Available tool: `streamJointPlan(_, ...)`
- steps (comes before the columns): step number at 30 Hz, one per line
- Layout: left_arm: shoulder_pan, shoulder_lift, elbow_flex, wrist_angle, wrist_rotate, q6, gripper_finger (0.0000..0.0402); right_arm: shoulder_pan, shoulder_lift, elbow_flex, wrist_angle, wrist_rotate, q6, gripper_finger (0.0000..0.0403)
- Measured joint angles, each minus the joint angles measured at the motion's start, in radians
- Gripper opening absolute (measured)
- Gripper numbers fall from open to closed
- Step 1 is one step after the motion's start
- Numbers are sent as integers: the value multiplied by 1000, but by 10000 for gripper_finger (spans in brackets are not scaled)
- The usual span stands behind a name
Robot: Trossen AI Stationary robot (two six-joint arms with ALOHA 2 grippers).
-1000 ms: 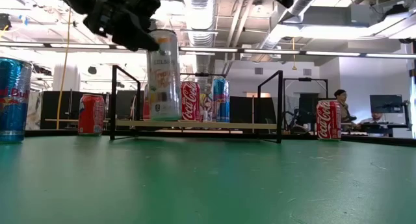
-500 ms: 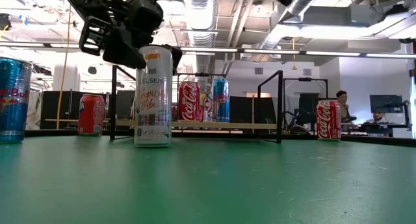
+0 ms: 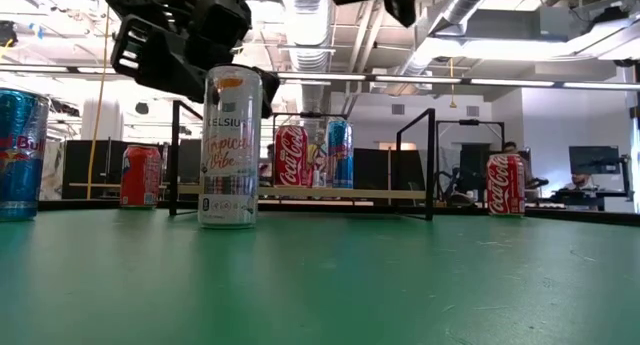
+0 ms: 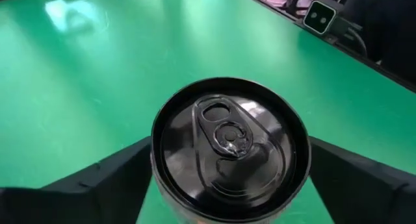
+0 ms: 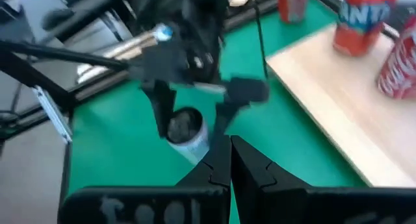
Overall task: Place canned beverage on shelf
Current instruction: Put the left white and yellow soda can on the shelf
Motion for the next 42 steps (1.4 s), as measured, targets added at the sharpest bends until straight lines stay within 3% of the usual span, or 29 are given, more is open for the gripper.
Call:
streamJointPlan(10,-13,-123,0,-52,-132,-25,377,-19,0,-1,71,0,-71,32)
streamJointPlan(19,-12,-382,0,-334,-341,-104,376,-23,0,0,210,-2,-217,74)
streamJointPlan(25,5,-579,0,-396,-515,-141,376,-29,106,-2,348,-44,-245,138)
streamJointPlan(31,59,-769,-1,-404,-604,-197,376,-29,228,83,405,-61,-235,237)
streamJointPlan(36,89,-868,-1,-398,-624,-220,377,-27,316,209,285,-68,-234,304)
streamJointPlan(42,91,-913,-1,-402,-603,-209,377,-5,437,377,106,-80,-236,348)
